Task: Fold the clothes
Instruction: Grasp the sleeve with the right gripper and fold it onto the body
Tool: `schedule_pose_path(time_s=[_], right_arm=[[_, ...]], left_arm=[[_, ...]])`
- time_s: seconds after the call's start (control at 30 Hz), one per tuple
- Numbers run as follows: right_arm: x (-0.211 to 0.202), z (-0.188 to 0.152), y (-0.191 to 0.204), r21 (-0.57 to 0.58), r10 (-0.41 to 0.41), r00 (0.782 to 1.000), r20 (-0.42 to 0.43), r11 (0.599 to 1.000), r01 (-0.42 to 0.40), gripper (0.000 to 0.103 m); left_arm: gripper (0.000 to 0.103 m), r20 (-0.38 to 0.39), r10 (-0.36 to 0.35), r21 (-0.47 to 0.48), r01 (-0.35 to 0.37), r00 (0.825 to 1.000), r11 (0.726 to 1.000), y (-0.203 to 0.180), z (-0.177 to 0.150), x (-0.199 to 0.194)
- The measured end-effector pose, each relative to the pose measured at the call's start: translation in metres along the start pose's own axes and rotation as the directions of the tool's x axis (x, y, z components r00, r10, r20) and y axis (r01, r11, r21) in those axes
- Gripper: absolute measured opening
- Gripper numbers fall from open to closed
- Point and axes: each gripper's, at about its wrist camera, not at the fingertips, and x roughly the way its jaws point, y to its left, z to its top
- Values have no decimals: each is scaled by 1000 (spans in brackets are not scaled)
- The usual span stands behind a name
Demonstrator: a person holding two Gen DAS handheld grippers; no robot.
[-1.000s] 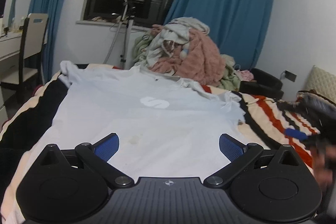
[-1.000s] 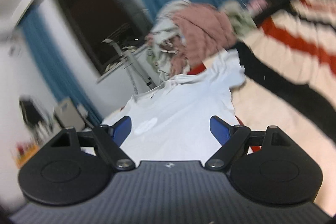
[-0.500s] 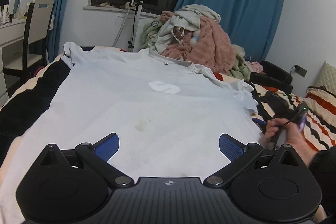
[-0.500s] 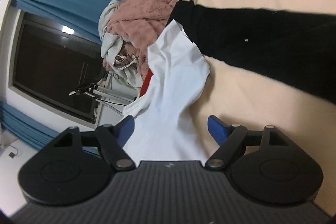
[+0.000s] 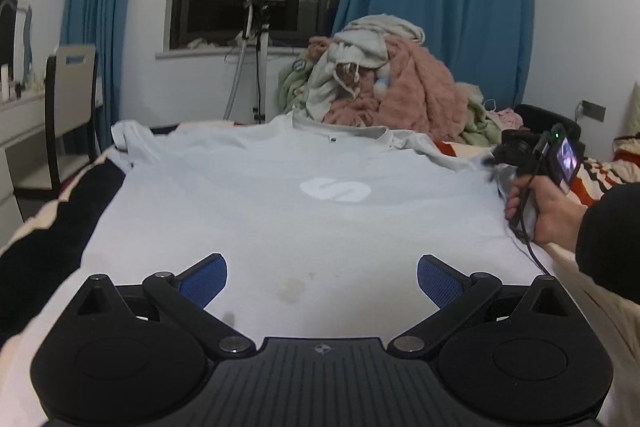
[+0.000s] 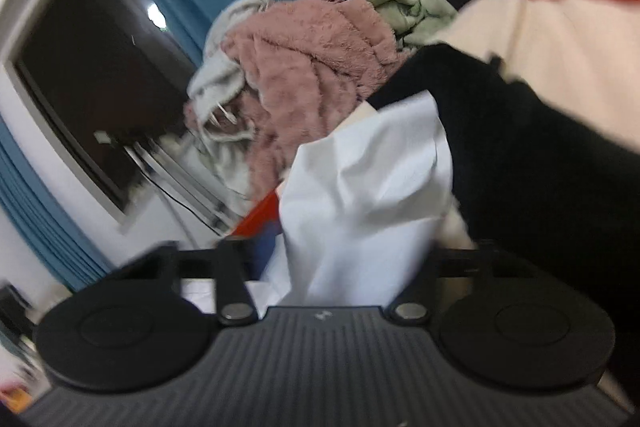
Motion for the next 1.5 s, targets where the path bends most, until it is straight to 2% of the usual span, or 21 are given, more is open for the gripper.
schedule_pose_path(time_s=[0.03,0.13,0.2,0.3,0.4,0.47,0.63,0.73,0.83,0.87,0.9,0.93,0.97,1.03,1.1,1.23,1.37,1.5], right_arm=[[0,5,9,-43,-36,999,-1,998,36,9],[-20,19,42,-126,-53,997,61,990,60,9],[-41,26,76,-213,-60,991,116,973,84,9],[-71,29,142,-339,-66,980,189,932,128,8],[-91,15,215,-459,-70,970,235,871,174,8],[-94,-9,263,-539,-71,966,248,818,199,8],[-55,-99,354,-707,-96,977,191,677,205,9],[-22,-155,373,-766,-114,985,127,620,170,9],[4,-191,371,-768,-139,989,43,628,122,11],[10,-198,367,-768,-142,990,9,633,98,18],[15,-201,364,-764,-136,990,-44,643,55,29],[19,-201,364,-755,-120,988,-100,656,3,63],[14,-201,363,-743,-91,986,-137,668,-42,90],[-10,-194,363,-723,-33,991,-131,687,-73,93],[-30,-184,367,-708,-38,990,-135,702,-69,93],[-86,-154,369,-652,38,984,-177,744,-146,93],[-176,-134,353,-606,105,982,-157,775,-180,93],[-281,-130,319,-603,159,980,-117,773,-197,93]], left_arm=[[101,9,-1,-15,2,1000,1000,5,3,-2],[102,32,-2,-58,4,999,998,22,14,-12],[102,45,29,-100,-24,999,995,37,21,-28],[102,34,48,-197,-41,998,980,66,29,-49],[103,34,47,-267,-37,998,963,99,33,-65],[103,33,78,-256,-67,996,964,112,34,-69],[103,14,122,-250,-114,992,961,139,30,-62],[103,-6,139,-228,-136,990,964,147,21,-53],[103,-23,143,-211,-144,990,967,151,12,-39],[103,-27,140,-207,-142,990,968,151,10,-33],[103,-36,138,-212,-143,990,967,151,8,-28],[103,-48,138,-222,-145,989,964,152,7,-21],[102,-55,145,-235,-154,988,960,152,5,-16],[102,-86,157,-253,-174,984,951,150,3,-4],[102,-112,156,-254,-180,981,950,146,2,6],[102,-102,155,-222,-174,983,959,132,2,4],[102,-70,170,-193,-180,983,965,119,5,-13],[102,-30,169,-107,-172,985,979,93,8,-42]])
